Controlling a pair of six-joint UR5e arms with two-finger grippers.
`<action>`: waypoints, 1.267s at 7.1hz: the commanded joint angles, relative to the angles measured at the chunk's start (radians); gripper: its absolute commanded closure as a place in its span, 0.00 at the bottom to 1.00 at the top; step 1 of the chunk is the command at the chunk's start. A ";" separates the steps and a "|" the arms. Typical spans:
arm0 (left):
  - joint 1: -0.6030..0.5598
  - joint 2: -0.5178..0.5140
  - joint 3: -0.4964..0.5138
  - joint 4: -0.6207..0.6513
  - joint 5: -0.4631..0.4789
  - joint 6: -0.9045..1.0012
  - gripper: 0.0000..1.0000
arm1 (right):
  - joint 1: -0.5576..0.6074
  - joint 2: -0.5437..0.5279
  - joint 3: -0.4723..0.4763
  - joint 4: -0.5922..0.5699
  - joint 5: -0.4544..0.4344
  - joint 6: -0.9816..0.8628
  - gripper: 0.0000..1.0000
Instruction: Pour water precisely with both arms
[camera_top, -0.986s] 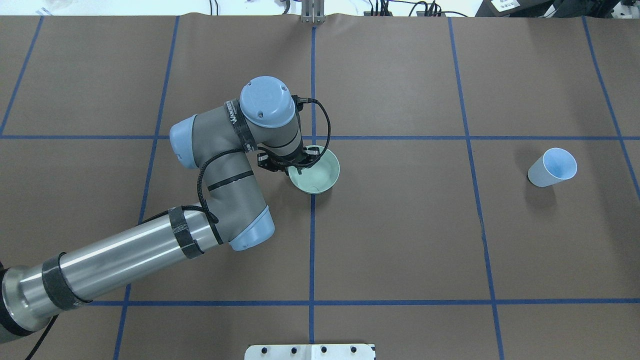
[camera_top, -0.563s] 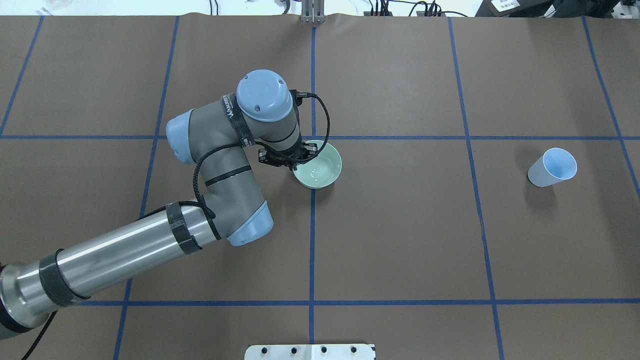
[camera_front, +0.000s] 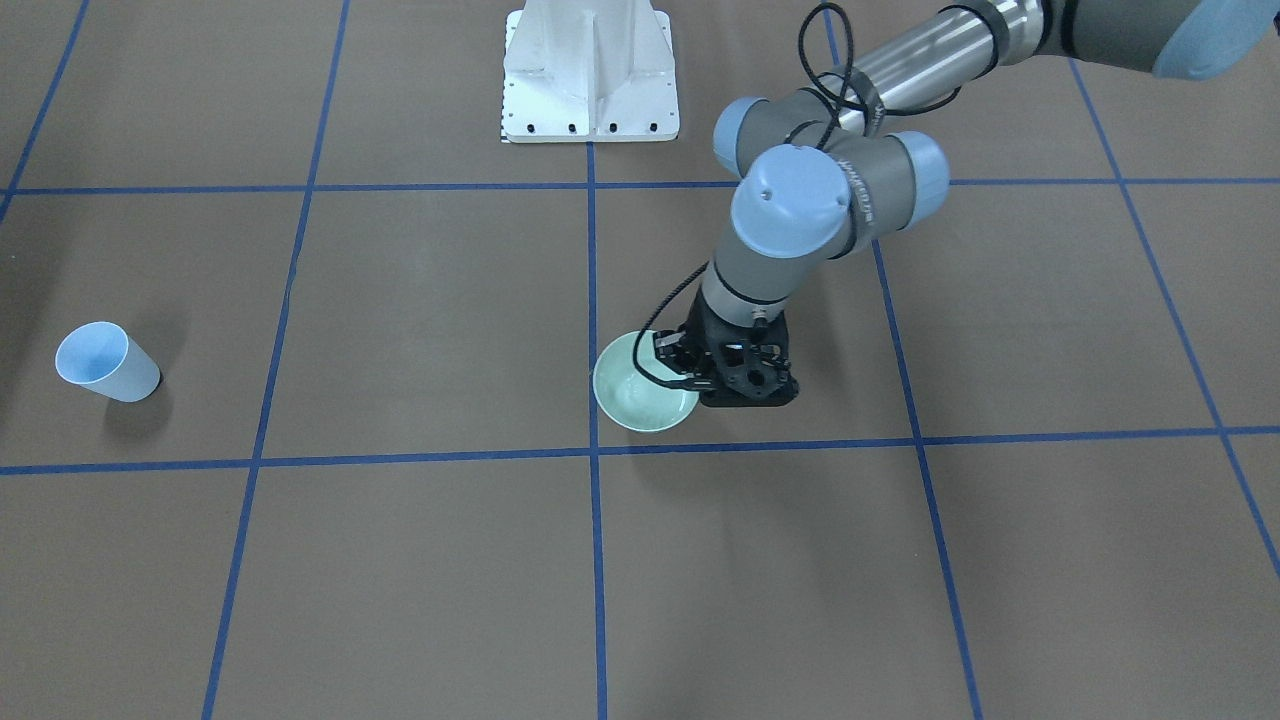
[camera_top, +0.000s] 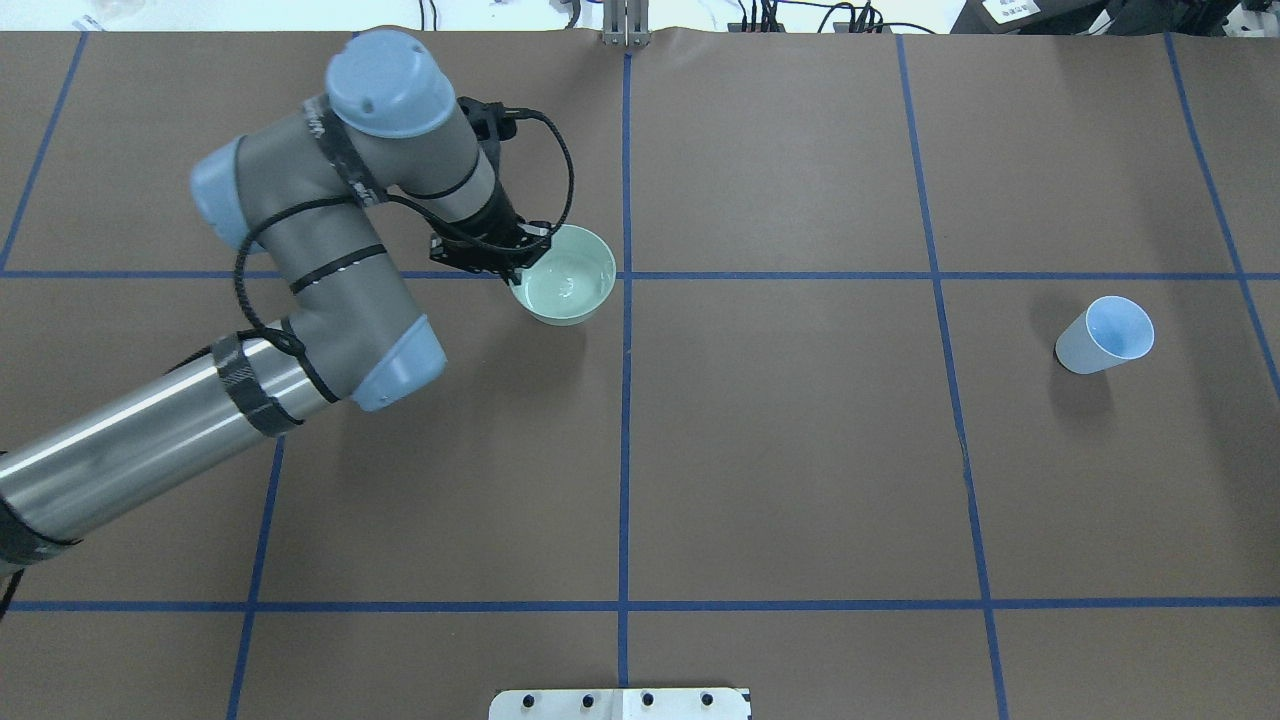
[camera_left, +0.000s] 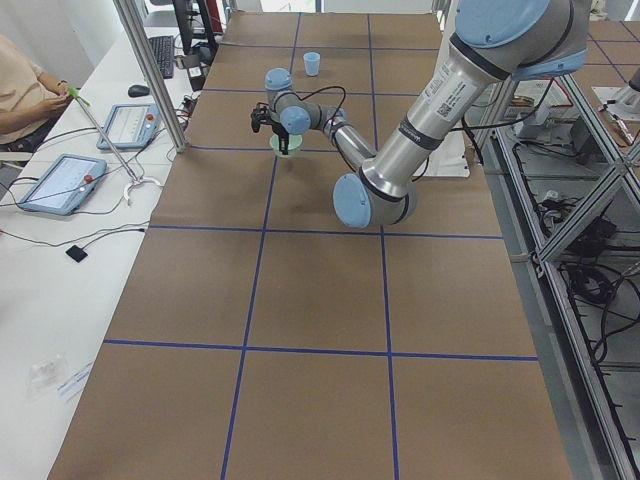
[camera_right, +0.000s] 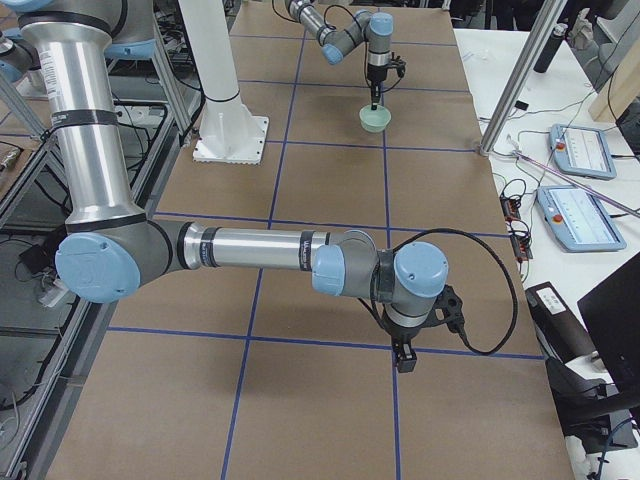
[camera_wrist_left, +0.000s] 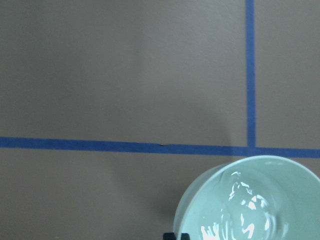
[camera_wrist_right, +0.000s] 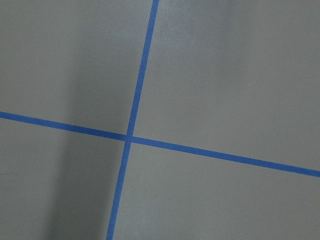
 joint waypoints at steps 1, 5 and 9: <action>-0.134 0.199 -0.118 -0.001 -0.105 0.187 1.00 | 0.000 0.000 0.000 0.000 -0.001 0.000 0.00; -0.362 0.515 -0.214 -0.031 -0.247 0.592 1.00 | 0.000 -0.008 0.002 0.000 -0.005 -0.002 0.00; -0.381 0.781 -0.196 -0.307 -0.263 0.613 1.00 | 0.000 -0.005 0.002 0.000 -0.007 -0.003 0.00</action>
